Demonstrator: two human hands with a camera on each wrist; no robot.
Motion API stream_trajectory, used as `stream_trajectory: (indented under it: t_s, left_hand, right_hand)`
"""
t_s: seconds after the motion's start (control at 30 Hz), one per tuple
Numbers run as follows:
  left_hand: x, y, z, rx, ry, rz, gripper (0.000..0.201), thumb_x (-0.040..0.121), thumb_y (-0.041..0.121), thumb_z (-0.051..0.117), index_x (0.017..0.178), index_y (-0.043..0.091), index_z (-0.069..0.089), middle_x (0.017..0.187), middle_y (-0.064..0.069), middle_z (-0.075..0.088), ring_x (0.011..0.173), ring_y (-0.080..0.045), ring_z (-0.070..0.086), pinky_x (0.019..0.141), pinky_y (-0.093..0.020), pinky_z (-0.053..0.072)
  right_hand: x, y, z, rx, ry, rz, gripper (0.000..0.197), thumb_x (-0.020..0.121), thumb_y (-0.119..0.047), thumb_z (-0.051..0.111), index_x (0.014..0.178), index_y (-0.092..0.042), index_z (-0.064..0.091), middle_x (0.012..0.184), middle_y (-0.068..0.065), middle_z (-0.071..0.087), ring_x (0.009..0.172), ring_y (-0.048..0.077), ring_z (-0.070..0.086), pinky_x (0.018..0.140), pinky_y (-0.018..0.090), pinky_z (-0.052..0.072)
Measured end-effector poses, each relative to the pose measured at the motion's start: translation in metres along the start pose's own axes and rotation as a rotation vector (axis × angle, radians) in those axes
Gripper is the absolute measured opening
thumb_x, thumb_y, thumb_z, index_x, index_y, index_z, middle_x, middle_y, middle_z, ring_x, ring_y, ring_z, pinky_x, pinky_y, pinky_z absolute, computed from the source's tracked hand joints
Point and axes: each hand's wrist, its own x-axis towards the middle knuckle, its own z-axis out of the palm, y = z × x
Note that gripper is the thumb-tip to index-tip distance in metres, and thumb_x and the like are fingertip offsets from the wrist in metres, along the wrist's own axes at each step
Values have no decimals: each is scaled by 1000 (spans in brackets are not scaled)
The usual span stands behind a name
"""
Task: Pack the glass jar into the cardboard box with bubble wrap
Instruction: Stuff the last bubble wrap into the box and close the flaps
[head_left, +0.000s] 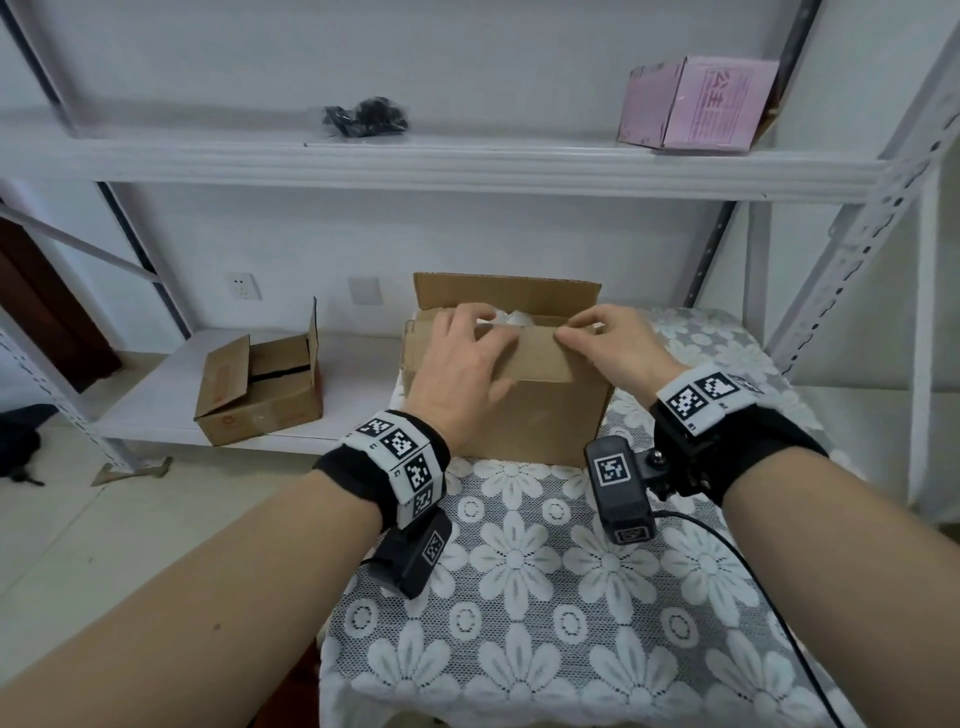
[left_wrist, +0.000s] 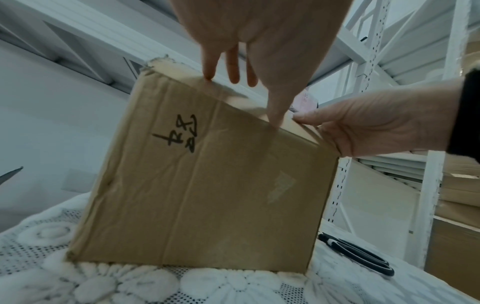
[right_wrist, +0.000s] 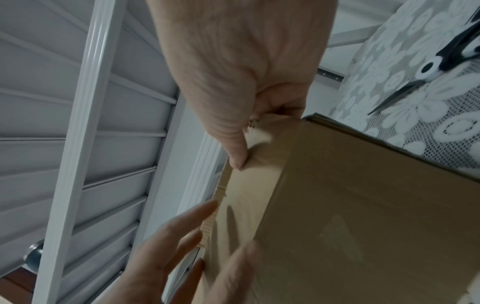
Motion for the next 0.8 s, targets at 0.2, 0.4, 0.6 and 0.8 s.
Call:
stream_trajectory:
  t_s: [0.2, 0.4, 0.6, 0.8]
  left_hand:
    - [1, 6, 8, 136, -243, -15, 72, 77, 40, 74, 141, 30, 43, 145, -15, 34, 133, -37, 30, 110, -50, 27]
    - [7, 11, 10, 241, -412, -26, 78, 82, 50, 64, 148, 39, 24, 155, -11, 20, 141, -38, 16, 110, -60, 20]
    - [13, 9, 9, 231, -523, -25, 65, 94, 42, 52, 149, 43, 18, 156, -8, 22, 141, -40, 18, 109, -62, 22]
    - [17, 9, 3, 201, -578, -22, 56, 99, 36, 43, 148, 44, 19, 157, -7, 24, 139, -39, 23, 108, -64, 22]
  right_hand:
    - [5, 6, 1, 3, 42, 26, 47, 89, -37, 60, 129, -15, 51, 118, 7, 58, 106, 21, 57, 88, 35, 49]
    - [8, 20, 1, 354, 275, 162, 34, 82, -15, 68, 114, -12, 58, 108, 9, 63, 99, 24, 64, 90, 42, 54]
    - [8, 15, 10, 120, 470, 72, 41, 82, -4, 63, 122, -12, 55, 118, 2, 58, 111, 17, 56, 99, 30, 47]
    - [22, -2, 5, -33, 324, -31, 60, 90, -17, 56, 145, -16, 32, 149, 5, 32, 140, 24, 26, 117, 40, 24]
